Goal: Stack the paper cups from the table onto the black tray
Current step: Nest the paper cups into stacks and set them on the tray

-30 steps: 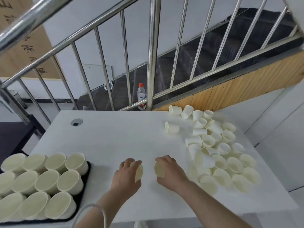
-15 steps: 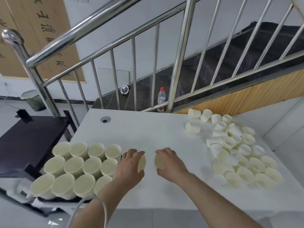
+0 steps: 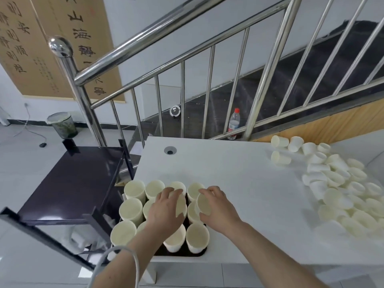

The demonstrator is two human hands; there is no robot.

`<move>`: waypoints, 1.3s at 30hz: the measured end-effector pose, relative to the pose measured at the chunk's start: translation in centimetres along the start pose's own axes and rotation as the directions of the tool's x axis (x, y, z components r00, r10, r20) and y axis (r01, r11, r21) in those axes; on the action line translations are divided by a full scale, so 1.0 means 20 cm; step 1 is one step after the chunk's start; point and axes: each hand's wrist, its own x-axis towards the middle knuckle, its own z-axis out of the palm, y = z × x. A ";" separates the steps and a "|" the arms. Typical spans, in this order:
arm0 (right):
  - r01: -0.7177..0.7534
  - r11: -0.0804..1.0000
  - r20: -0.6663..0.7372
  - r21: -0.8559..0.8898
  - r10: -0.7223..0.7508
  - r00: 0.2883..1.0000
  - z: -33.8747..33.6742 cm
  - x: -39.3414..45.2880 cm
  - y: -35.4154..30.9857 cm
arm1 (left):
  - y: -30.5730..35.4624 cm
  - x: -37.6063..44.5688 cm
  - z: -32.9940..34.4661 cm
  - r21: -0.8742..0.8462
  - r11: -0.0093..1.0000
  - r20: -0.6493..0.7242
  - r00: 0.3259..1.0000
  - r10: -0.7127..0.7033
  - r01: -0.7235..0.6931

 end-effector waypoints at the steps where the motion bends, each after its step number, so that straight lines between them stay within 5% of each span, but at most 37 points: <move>1: -0.002 1.000 0.005 -0.001 0.002 1.000 0.01 0.01 -0.02 | -0.02 0.01 0.00 0.003 1.000 0.011 1.000 0.003 -0.003; 24: -0.047 0.993 0.156 -0.111 0.064 0.986 0.15 0.15 0.01 | -0.12 0.18 0.20 0.072 0.997 0.145 0.989 -0.028 0.018; 39: -0.028 0.999 0.016 -0.036 0.029 0.999 0.06 0.07 0.11 | 0.03 0.20 0.15 0.080 0.997 0.090 0.996 -0.016 0.009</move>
